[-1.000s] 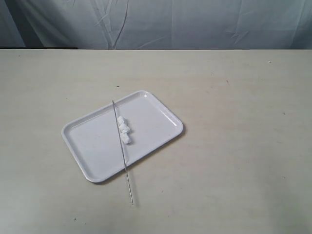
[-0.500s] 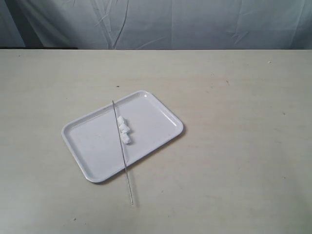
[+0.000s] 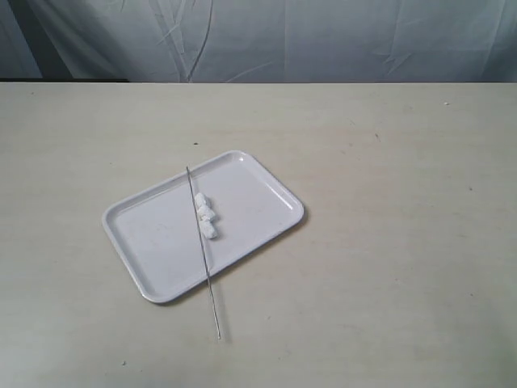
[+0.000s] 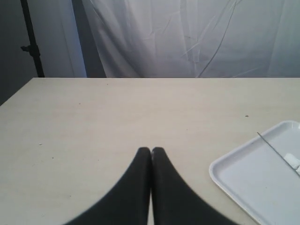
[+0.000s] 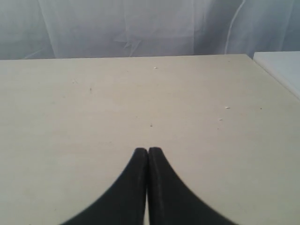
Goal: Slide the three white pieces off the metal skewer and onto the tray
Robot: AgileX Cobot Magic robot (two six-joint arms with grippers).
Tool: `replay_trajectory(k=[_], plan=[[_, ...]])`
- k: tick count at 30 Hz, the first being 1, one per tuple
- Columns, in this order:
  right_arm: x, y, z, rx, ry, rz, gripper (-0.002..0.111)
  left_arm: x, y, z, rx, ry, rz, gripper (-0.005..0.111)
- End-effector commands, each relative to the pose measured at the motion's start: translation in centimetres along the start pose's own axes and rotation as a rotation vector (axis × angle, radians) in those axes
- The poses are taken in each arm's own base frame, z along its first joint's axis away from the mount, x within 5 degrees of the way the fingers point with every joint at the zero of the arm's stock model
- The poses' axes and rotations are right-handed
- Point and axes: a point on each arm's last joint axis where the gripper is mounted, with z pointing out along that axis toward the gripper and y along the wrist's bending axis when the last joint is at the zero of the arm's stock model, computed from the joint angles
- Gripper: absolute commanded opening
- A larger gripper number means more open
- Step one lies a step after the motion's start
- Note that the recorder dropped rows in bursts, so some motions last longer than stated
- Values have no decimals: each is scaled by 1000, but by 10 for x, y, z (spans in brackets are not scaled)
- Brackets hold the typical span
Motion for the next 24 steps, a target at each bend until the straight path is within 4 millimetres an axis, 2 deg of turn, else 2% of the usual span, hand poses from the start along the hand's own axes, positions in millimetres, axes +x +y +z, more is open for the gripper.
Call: replay_trajectory(k=[1, 5, 8, 11, 24], plan=[[-1, 3, -4, -33, -43, 62, 0, 7, -1, 4, 7, -15, -13, 0], [0, 4, -4, -41, -37, 124, 0, 21, -2, 11, 17, -11, -32, 0], [0, 4, -4, -35, -34, 95, 0, 39, -3, 19, 20, -12, -35, 0], [2, 4, -4, -32, -15, 29, 0, 35, -2, 20, 17, -73, -16, 0], [5, 6, -4, -54, 17, 16, 0, 36, -3, 20, 20, -57, -12, 0]])
